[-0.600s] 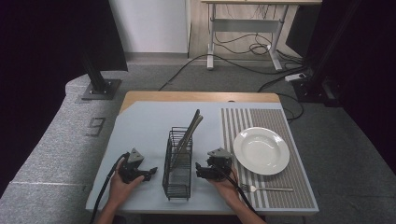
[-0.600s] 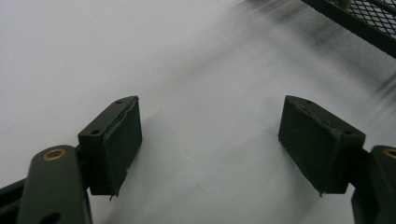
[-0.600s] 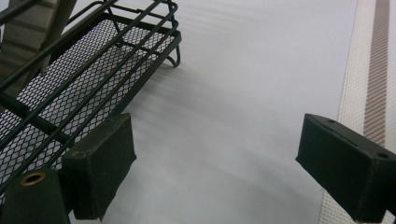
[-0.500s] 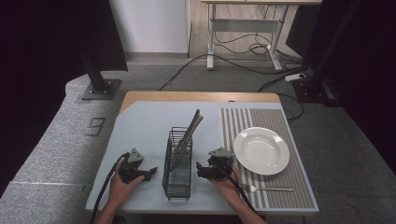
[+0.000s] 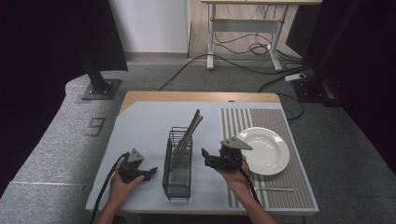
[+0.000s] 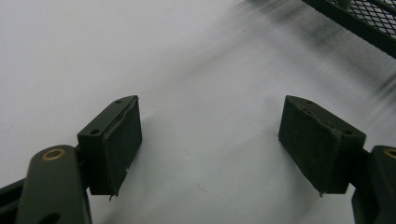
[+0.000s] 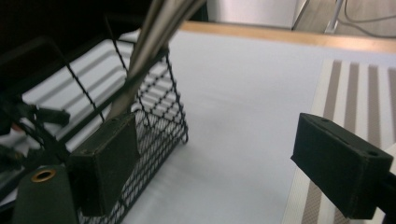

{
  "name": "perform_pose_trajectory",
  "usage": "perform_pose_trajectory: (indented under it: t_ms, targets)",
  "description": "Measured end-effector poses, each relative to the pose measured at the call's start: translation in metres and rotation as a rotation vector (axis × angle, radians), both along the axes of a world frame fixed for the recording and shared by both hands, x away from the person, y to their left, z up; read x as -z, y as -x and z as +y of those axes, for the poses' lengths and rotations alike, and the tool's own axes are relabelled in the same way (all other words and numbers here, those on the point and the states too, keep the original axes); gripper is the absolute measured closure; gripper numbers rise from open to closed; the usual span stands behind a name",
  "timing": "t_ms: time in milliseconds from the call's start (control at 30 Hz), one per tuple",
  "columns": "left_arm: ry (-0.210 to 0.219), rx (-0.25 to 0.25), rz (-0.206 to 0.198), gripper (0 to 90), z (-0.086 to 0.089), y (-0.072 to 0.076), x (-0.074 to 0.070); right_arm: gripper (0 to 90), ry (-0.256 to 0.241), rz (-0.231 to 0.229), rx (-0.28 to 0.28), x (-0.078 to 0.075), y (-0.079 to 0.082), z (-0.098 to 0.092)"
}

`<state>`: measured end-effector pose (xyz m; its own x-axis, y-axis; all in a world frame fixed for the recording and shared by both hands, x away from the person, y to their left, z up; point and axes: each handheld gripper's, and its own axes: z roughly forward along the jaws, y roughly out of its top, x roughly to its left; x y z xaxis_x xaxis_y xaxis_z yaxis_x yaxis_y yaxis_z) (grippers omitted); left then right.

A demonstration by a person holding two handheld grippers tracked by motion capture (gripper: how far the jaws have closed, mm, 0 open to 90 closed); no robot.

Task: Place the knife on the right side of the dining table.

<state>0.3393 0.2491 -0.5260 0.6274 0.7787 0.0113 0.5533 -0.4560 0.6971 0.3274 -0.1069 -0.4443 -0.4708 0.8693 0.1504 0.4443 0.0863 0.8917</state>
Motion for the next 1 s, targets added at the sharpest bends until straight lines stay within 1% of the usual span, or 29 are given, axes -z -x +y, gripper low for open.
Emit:
perform_pose_trajectory:
  t_ms: [67,100,133,167,233,333,400,433,567,600,633,667,733,767,800,900,933,967,1000]
  targets:
    - [0.000,0.000,0.000,20.7,0.000,0.000,0.000,15.3,-0.012,-0.024,0.004,-0.008,-0.004,-0.002]
    - [0.000,0.000,0.000,20.7,0.000,0.000,0.000,15.7,-0.015,-0.029,0.002,-0.012,-0.006,-0.002]
    - [0.000,0.000,0.000,20.7,0.000,0.000,0.000,15.7,-0.015,-0.029,0.002,-0.012,-0.006,-0.002]
    - [0.000,0.001,0.000,20.7,0.000,0.000,0.000,16.6,-0.014,-0.048,-0.001,-0.021,-0.013,0.000]
    - [0.001,0.001,-0.001,20.7,0.000,0.000,0.000,17.7,-0.011,-0.066,-0.013,-0.029,-0.018,0.003]
    - [0.001,0.000,-0.001,20.7,0.000,0.000,0.000,20.0,-0.011,-0.085,-0.048,-0.043,-0.028,0.013]
    - [0.001,0.000,-0.001,20.7,0.000,0.000,0.000,20.6,0.003,-0.100,-0.053,-0.050,-0.035,0.020]
    - [0.000,0.000,-0.001,20.7,0.000,0.000,0.000,21.6,0.002,-0.105,-0.055,-0.053,-0.039,0.024]
    - [0.001,0.000,-0.002,20.8,0.000,0.000,0.000,23.7,0.010,-0.108,-0.070,-0.063,-0.055,0.036]
    - [0.001,0.000,-0.002,20.8,0.000,0.000,0.000,24.1,0.012,-0.108,-0.072,-0.065,-0.058,0.039]
    - [0.001,0.000,-0.002,20.8,0.000,0.000,0.000,24.1,0.012,-0.108,-0.072,-0.065,-0.058,0.039]
    - [0.000,0.000,-0.003,20.8,0.000,0.000,0.000,25.4,0.005,-0.104,-0.073,-0.066,-0.065,0.044]
    - [0.000,0.001,-0.001,20.8,0.000,0.000,0.000,26.6,0.008,-0.099,-0.071,-0.066,-0.071,0.048]
    - [0.000,0.001,-0.001,20.8,0.000,0.000,0.000,26.6,0.008,-0.099,-0.071,-0.066,-0.071,0.048]
    - [0.000,0.001,-0.001,20.8,0.000,0.000,0.000,28.5,0.003,-0.087,-0.076,-0.065,-0.078,0.052]
    - [0.000,0.001,-0.001,20.8,0.000,0.000,0.000,32.4,-0.004,-0.064,-0.094,-0.064,-0.085,0.056]
    - [0.002,0.000,-0.001,20.8,0.000,0.000,0.000,34.0,0.002,-0.052,-0.098,-0.063,-0.087,0.059]
    - [0.002,0.000,-0.001,20.8,0.000,0.000,0.000,37.2,0.001,-0.047,-0.102,-0.062,-0.089,0.060]
    - [0.002,0.000,-0.001,20.8,0.000,0.000,0.000,39.0,0.005,-0.055,-0.106,-0.061,-0.090,0.062]
